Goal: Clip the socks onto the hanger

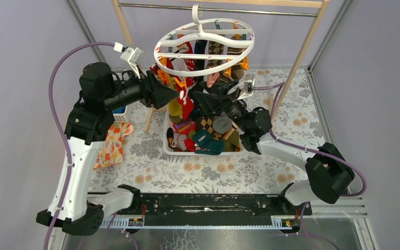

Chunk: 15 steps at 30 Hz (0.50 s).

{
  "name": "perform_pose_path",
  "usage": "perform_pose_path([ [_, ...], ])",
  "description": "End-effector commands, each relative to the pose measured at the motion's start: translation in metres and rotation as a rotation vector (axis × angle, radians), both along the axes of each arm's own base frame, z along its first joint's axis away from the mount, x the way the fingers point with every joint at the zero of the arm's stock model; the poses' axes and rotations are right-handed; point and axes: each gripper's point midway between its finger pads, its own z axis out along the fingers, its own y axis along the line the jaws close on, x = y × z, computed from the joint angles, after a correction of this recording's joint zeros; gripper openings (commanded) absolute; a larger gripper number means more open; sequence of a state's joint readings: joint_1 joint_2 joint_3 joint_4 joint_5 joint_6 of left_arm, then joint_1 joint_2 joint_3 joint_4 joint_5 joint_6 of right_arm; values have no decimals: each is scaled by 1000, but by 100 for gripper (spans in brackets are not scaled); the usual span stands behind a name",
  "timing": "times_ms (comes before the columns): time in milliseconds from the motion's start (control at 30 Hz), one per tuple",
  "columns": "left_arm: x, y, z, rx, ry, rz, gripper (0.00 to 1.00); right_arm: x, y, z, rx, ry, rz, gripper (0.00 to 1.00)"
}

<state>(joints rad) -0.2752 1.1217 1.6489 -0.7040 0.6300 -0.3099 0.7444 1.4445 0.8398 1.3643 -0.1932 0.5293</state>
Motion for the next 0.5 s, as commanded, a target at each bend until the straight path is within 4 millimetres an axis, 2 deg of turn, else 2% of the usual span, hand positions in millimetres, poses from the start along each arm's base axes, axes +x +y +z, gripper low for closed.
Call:
perform_pose_path([
  [0,2,-2,-9,12,-15,-12,71,-9,-20,18,131,-26,-31,77],
  [167,11,-1,-22,15,-6,16,71,-8,-30,5,96,20,-71,93],
  [267,7,-6,-29,3,1,-20,77,-2,-34,-5,36,85,-65,99],
  [333,5,-7,-30,3,8,-33,79,3,-37,-9,7,117,-34,100],
  [467,3,-6,-27,3,-5,-34,79,0,-40,-1,-6,89,-15,100],
])
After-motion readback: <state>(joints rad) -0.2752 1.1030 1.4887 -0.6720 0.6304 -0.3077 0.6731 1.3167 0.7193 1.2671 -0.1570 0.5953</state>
